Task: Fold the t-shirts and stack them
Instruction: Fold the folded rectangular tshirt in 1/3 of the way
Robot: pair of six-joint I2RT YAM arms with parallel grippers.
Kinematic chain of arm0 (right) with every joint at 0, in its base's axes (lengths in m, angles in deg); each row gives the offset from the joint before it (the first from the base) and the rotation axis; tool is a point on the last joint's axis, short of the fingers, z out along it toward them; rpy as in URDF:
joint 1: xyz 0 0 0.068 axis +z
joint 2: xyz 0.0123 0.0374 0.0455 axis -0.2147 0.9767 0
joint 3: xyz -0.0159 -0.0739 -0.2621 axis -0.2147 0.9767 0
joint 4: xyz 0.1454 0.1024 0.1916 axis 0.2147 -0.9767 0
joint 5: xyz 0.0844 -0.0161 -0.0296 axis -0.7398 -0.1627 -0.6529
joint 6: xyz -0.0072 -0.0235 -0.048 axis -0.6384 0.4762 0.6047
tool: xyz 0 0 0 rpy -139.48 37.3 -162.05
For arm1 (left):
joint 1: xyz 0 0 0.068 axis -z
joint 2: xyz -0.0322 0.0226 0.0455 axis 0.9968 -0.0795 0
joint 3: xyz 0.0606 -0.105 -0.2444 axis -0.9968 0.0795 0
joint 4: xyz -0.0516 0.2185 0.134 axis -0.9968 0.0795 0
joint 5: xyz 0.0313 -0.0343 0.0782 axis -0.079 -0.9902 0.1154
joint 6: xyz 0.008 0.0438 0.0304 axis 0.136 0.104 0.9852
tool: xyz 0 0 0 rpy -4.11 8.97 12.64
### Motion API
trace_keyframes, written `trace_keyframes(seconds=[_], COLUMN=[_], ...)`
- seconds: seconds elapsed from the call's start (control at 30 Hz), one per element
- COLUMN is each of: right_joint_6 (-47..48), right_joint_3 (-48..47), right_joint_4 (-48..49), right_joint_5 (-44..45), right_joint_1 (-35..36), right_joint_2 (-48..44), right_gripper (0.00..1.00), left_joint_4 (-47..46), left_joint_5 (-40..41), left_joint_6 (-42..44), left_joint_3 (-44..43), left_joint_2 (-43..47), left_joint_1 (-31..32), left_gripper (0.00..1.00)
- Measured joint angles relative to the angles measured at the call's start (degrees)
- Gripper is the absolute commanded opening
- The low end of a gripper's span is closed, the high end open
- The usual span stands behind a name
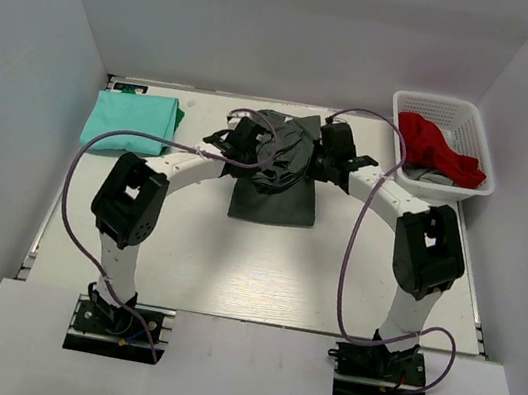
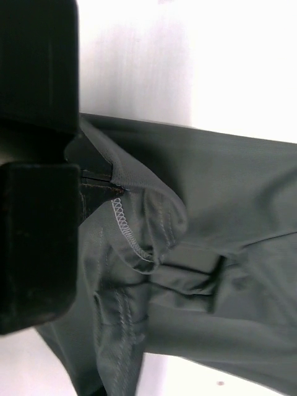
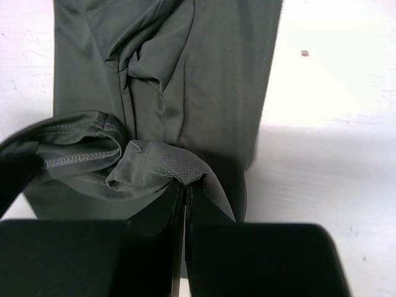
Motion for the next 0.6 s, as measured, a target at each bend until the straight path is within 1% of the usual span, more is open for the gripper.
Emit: trace_keyframes(seconds=[0.03, 0.07, 0.1, 0.13, 0.17, 0.2, 0.23, 0.3, 0.37, 0.4, 0.43, 0.5, 0.53, 0.6], right_joint_6=[0.22, 0.39, 0.55, 0.61, 0.66, 0.57, 0.22, 0.2, 0.04, 0.11, 0.09, 0.52, 0.52, 0.66], right_joint_3=[-0.9, -2.03, -3.28, -4.66, -6.47, -8.15, -9.86, -12.98, -15.32, -16.44, -16.94, -16.79, -16.24, -11.69], right_joint_4=[-0.07, -0.09, -0.11, -0.26, -0.35, -0.37, -0.33, -0.33, -0.09, -0.24, -0.04, 0.46, 0.96, 3.52], right_joint_5=[-0.61, -1.18, -1.95, -2.56, -3.3, -3.76, -4.2, -5.22, -6.75, -7.78, -8.72, -10.54, -11.45, -13.9], right_joint_1=[-0.35, -0.7, -1.07, -1.46, -1.88, -2.23, -2.73, -3.87, -5.09, -5.79, -6.23, -7.08, -7.37, -7.43], right_joint_2=[1.11, 2.38, 3.87, 5.31, 7.1, 8.76, 10.45, 13.33, 15.1, 15.65, 15.74, 15.1, 14.47, 11.43], right_gripper=[0.0, 0.0, 0.0, 0.0, 0.08, 0.3, 0.4, 0.66, 0.71, 0.78, 0.78, 0.88, 0.9, 0.9], left_joint_4=[0.04, 0.07, 0.24, 0.68, 0.98, 1.4, 1.95, 3.58, 5.25, 5.84, 5.99, 6.01, 5.77, 3.93], left_joint_5=[-0.07, 0.02, 0.2, 0.39, 0.57, 0.83, 0.96, 1.05, 0.83, 0.52, 0.31, 0.33, 0.22, -0.39], left_joint_6=[0.02, 0.04, 0.11, 0.44, 0.13, 0.04, 0.2, 0.07, 0.42, 0.92, 1.66, 2.43, 3.26, 4.98], left_joint_3=[-1.05, -2.25, -3.65, -4.96, -6.56, -8.11, -10.08, -14.95, -20.13, -22.32, -23.56, -24.0, -23.67, -20.39], left_joint_2=[-1.09, -2.21, -3.48, -4.66, -6.05, -7.32, -8.87, -12.2, -15.08, -16.02, -16.26, -15.47, -14.8, -12.26], left_joint_1=[-0.33, -0.72, -1.16, -1.62, -2.16, -2.73, -3.48, -5.16, -6.73, -7.39, -8.02, -9.05, -9.38, -9.51], left_gripper=[0.05, 0.11, 0.36, 0.44, 0.46, 0.54, 0.56, 0.64, 0.82, 0.96, 1.0, 1.0, 1.0, 1.0])
